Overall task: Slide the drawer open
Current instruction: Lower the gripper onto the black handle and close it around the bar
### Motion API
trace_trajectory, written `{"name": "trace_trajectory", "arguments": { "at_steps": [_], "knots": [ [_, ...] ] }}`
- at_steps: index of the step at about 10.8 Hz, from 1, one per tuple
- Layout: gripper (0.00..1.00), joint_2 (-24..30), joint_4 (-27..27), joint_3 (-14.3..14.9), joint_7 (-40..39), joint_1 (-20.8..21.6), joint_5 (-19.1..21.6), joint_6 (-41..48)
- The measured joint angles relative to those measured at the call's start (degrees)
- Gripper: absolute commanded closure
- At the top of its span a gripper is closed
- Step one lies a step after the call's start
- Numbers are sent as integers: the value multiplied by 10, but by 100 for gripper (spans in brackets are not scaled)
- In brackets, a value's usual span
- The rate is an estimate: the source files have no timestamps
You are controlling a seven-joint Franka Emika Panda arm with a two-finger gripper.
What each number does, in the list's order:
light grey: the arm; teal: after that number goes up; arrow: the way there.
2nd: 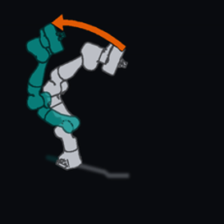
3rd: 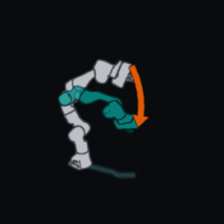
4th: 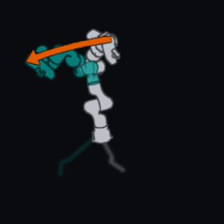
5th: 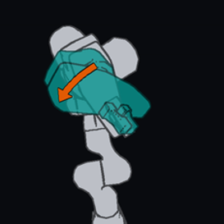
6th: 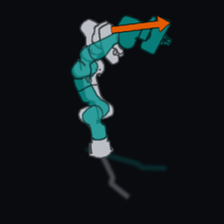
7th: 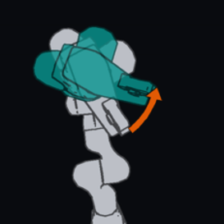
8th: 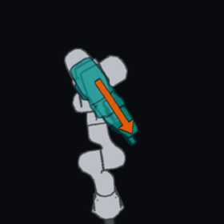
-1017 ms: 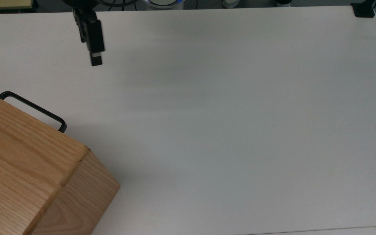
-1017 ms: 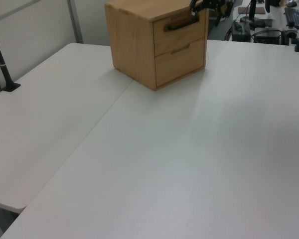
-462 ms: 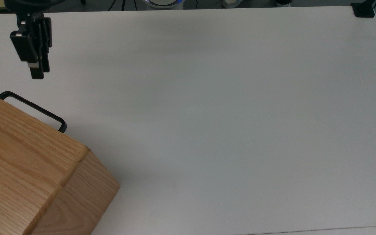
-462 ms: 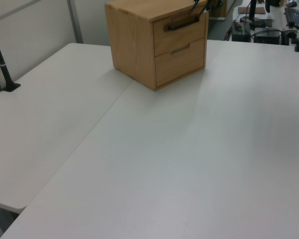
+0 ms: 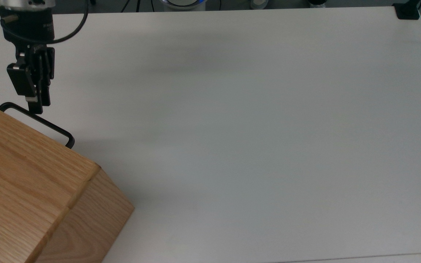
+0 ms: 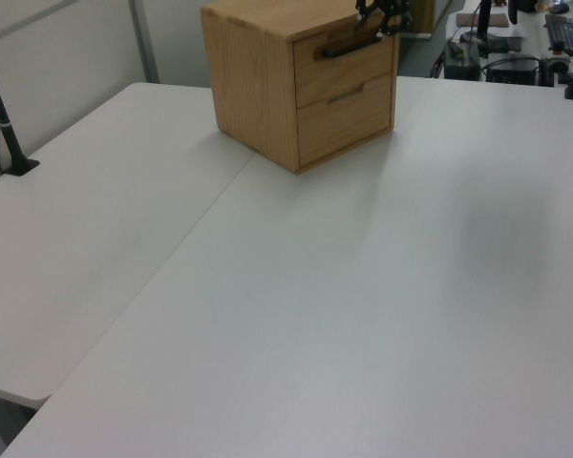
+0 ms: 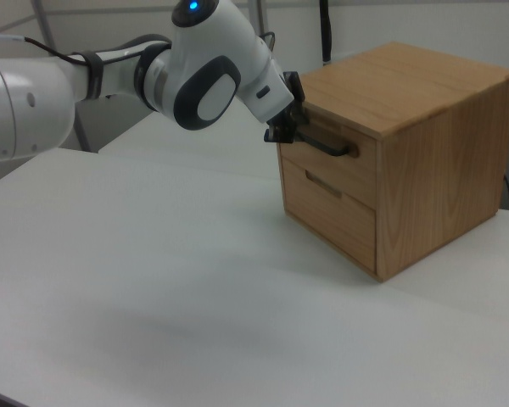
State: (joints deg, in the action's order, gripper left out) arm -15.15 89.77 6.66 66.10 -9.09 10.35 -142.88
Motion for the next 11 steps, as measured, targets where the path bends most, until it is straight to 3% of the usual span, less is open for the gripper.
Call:
{"name": "trace_trajectory", "arguments": {
  "at_steps": [6, 8, 9, 11],
  "knots": [
    [63, -19, -5, 0, 0, 0, -6, -1],
    [71, -24, -7, 0, 0, 0, -6, -4],
    [80, -25, -9, 0, 0, 0, -6, -4],
    [83, -27, -12, 0, -1, -1, -9, -8]
  ]
}}
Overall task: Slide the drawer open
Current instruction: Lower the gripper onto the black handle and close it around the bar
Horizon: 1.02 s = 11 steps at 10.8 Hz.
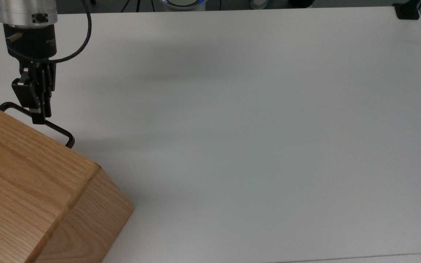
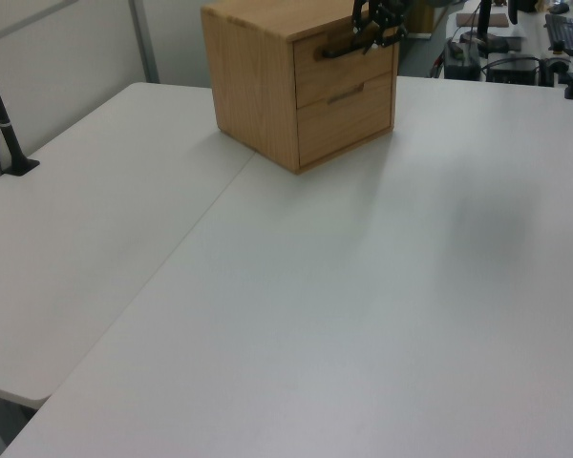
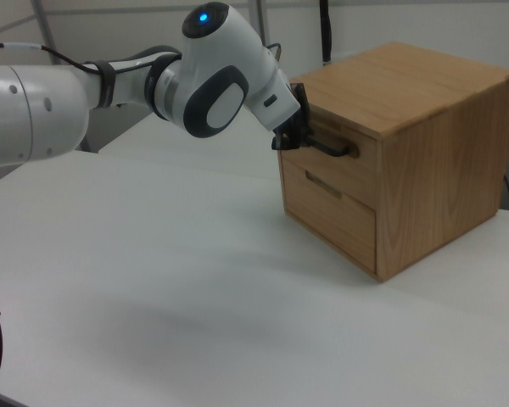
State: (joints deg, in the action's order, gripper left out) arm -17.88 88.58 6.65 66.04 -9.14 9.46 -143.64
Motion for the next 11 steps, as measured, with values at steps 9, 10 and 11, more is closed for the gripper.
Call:
{"name": "trace_trajectory", "arguments": {
  "at_steps": [9, 10, 11],
  "knots": [
    [69, -14, 0, 0, 1, -11, -15, -11],
    [78, -19, 0, 0, 1, -13, -15, -15],
    [79, -20, -1, 0, 1, -12, -15, -19]
  ]
}}
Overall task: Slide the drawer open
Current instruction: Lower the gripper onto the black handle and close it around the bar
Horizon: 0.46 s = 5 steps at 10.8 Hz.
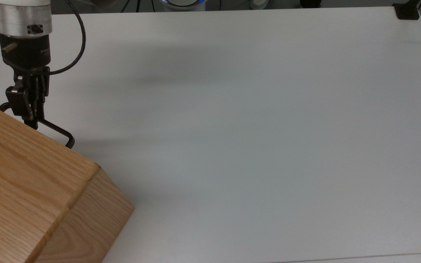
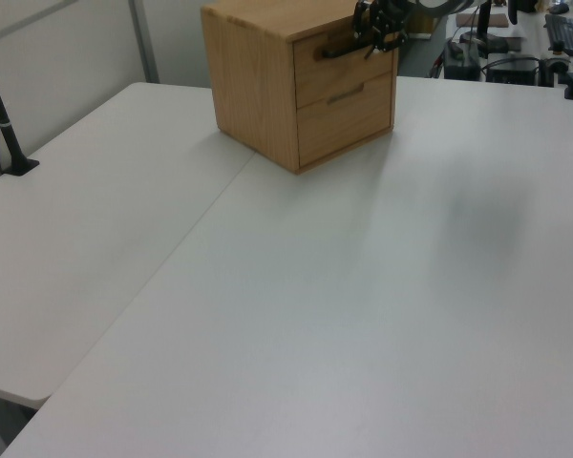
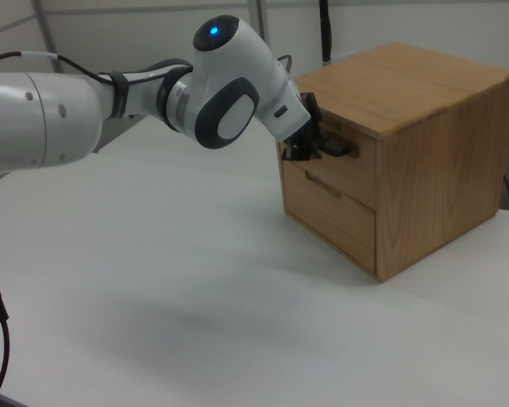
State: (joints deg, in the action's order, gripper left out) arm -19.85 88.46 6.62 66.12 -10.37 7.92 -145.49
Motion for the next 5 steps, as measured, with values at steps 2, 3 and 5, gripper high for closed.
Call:
{"name": "trace_trajectory", "arguments": {
  "at_steps": [2, 3, 5],
  "knots": [
    [78, -1, -1, 0, 10, 0, 1, -2],
    [77, 0, -2, 0, 14, 0, 1, -2],
    [77, 0, -2, 0, 15, 0, -1, -2]
  ]
}}
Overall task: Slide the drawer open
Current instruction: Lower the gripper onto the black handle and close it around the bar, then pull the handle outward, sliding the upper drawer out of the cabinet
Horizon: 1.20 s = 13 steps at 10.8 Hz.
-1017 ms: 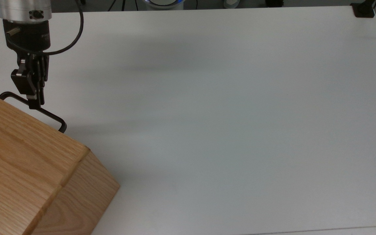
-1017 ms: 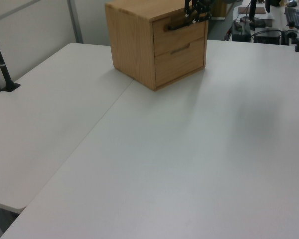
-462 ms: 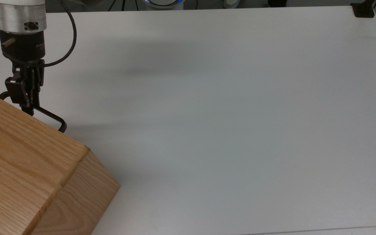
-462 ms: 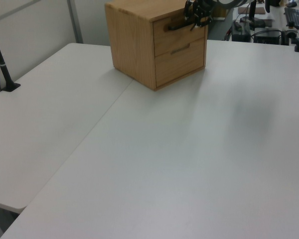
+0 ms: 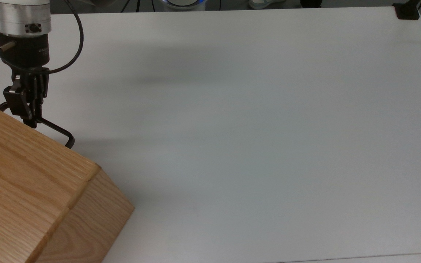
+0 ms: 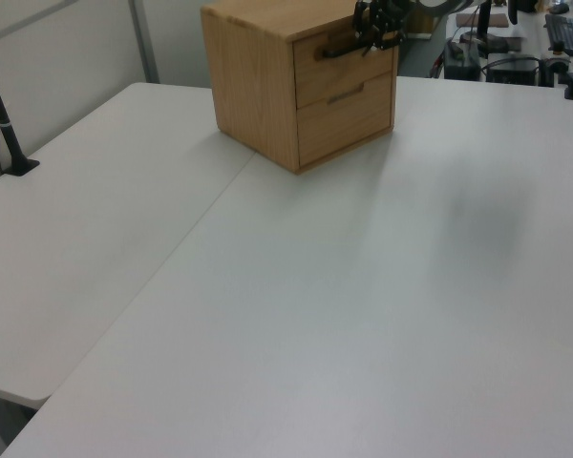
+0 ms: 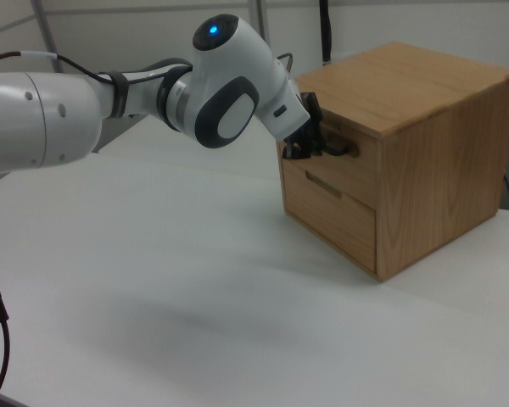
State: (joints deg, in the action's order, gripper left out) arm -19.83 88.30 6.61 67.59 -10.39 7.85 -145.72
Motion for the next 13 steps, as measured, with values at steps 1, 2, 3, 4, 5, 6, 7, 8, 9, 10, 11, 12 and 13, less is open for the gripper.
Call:
{"name": "trace_trajectory", "arguments": {
  "at_steps": [1, 2, 3, 4, 5, 6, 7, 8, 9, 10, 11, 12, 13],
  "knots": [
    [78, 0, 0, 0, 0, 0, -1, 0],
    [79, 1, 0, 0, 0, 0, -1, 1],
    [81, 1, 0, 0, 0, 0, -1, 2],
    [81, 2, 0, 0, 0, 0, -1, 5],
    [81, 4, 0, 0, 0, 0, -1, 10],
    [81, 8, 4, -1, 0, 0, -2, 14],
    [80, 22, 15, -4, -6, 0, -3, 30],
    [80, 40, 27, -6, -10, 0, -5, 60],
    [80, 61, 40, -8, -17, 0, -5, 101],
    [79, 76, 48, -10, -21, 0, -6, 134],
    [79, 88, 54, -11, -30, 0, -7, 163],
    [79, 95, 56, -11, -34, 0, -7, 183],
    [79, 100, 56, -12, -42, 0, -9, 205]
  ]
}}
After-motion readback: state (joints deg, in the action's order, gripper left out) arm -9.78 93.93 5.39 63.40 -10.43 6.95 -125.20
